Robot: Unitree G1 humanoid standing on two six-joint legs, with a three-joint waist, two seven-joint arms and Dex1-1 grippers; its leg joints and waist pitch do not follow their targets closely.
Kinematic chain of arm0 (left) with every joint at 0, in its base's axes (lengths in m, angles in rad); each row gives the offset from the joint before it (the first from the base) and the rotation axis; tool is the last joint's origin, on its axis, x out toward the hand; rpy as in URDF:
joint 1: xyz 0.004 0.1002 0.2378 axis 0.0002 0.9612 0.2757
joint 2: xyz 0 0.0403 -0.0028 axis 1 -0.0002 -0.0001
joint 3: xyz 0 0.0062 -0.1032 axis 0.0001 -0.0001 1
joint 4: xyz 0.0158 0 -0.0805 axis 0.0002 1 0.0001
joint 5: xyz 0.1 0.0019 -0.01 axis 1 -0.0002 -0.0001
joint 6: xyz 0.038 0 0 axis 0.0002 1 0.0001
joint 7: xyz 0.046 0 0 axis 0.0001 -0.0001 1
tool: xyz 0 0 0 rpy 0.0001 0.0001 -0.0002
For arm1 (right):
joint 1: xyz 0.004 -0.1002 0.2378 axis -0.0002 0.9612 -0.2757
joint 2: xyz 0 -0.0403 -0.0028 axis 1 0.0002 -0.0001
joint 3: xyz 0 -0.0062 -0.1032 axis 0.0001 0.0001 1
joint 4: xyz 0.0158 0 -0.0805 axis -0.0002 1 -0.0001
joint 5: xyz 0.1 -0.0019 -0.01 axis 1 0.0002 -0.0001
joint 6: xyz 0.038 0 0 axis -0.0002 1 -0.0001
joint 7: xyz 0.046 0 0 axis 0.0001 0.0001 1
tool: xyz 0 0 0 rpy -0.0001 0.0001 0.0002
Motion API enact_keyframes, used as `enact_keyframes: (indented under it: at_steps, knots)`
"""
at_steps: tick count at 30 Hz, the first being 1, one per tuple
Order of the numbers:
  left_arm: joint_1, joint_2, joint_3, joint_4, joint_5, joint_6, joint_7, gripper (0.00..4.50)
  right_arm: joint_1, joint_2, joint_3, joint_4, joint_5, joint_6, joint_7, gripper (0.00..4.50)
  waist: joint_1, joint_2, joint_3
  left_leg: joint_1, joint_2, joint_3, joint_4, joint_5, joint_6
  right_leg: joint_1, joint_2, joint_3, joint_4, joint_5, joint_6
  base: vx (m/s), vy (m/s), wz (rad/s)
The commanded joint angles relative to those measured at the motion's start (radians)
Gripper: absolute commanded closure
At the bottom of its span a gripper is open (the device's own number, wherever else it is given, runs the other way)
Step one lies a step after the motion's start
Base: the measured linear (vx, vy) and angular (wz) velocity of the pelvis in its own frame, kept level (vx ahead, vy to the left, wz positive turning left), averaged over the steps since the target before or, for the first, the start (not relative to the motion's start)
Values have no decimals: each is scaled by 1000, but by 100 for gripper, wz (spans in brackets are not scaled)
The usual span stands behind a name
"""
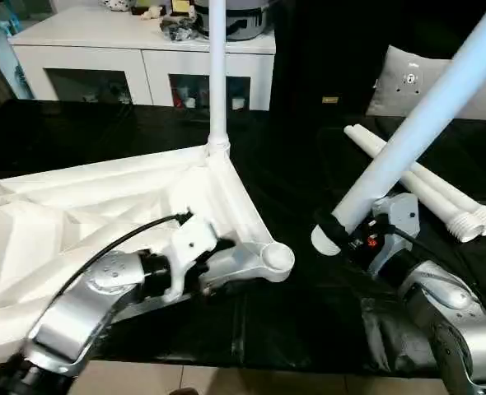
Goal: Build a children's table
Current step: Insert table leg to table base
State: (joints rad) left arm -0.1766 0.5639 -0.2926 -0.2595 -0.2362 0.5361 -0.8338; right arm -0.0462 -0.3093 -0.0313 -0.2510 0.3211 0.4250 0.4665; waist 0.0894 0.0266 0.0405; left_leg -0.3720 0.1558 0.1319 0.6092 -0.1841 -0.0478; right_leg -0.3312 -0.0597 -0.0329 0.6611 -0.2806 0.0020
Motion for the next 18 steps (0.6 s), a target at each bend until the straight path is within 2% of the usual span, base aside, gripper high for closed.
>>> enact_keyframes:
  at_steps: [1,2,5,9,13,14,16,17,18]
  knots:
    - [-3,6,-11,6,19,14,4,86,-12,-4,2,5,9,5,5,258,4,-4,-43,12,55,-14,-87,-228,-7,5,-78,45,-101,-123,-166,0,0,0]
    - [-9,7,-14,25,36,13,12,108,-11,-3,8,6,11,2,9,258,5,-5,-43,9,55,-13,-87,-205,1,6,-76,44,-99,-85,-168,0,0,0]
    - [-17,11,-13,40,35,14,4,127,-6,5,13,1,23,15,16,258,9,-8,-46,10,54,-9,-86,-177,16,8,-76,41,-98,-45,-172,0,0,0]
    - [-14,19,-19,18,5,26,-26,169,-2,10,19,-9,38,36,22,258,12,-5,-51,9,57,-9,-85,-127,33,11,-75,37,-91,38,-183,0,0,0]
    - [-30,5,-30,28,18,61,-11,208,-7,14,24,-6,30,24,21,258,16,-7,-60,2,56,-6,-74,-40,59,11,-73,33,-79,162,-189,0,0,0]
    - [-34,-1,-31,35,21,63,-6,215,-8,14,25,-3,26,17,20,258,18,-6,-59,2,55,-4,-73,-38,62,8,-72,33,-79,167,-190,0,0,0]
    - [-43,-12,-36,50,27,59,-1,217,-10,16,31,5,13,-3,20,258,22,-6,-54,2,57,-3,-77,-77,53,7,-75,34,-86,113,-188,0,0,0]
    - [-46,-20,-44,60,34,42,-2,225,-11,20,34,9,6,-16,19,258,24,-2,-52,3,60,-3,-79,-104,41,5,-76,35,-90,76,-185,0,0,0]
    - [-56,-32,-63,88,60,14,5,225,-10,24,38,13,-3,-34,16,258,24,-2,-50,4,61,-2,-83,-133,29,4,-75,36,-94,38,-179,0,0,0]
